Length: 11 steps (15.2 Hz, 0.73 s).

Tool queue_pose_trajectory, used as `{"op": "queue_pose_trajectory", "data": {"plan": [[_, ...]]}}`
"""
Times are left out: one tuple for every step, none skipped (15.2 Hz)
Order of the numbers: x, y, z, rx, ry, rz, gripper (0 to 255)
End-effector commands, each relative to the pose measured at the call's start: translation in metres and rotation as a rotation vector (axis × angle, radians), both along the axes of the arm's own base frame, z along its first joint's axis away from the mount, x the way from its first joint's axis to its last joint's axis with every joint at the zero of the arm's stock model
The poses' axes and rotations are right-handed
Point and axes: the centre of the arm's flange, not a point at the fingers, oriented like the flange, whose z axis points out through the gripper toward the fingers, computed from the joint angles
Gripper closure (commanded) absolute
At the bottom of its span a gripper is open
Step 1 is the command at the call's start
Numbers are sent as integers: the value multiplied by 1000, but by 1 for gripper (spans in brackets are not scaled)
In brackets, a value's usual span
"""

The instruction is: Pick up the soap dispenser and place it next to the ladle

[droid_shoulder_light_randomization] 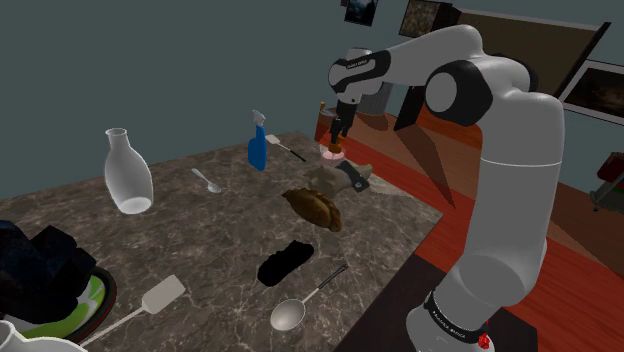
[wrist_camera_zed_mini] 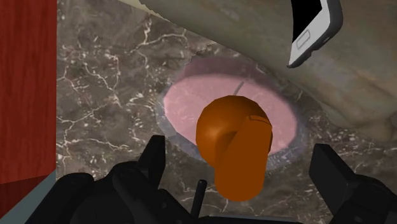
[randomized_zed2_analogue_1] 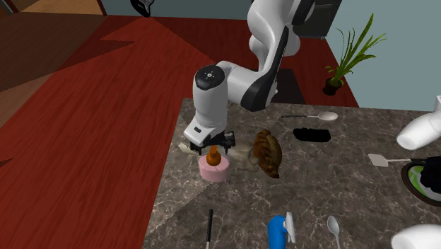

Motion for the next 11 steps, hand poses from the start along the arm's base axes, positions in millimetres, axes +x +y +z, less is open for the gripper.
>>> {"op": "queue_pose_trajectory", "data": {"plan": [[0,0,0,0,0,0,0],[0,0,0,0,0,0,0],[0,0,0,0,0,0,0],[0,0,0,0,0,0,0],[0,0,0,0,0,0,0],[0,0,0,0,0,0,255],[0,0,0,0,0,0,255],[0,0,0,0,0,0,255],[0,0,0,0,0,0,255],[0,0,0,0,0,0,255],[0,0,0,0,0,0,255]]}}
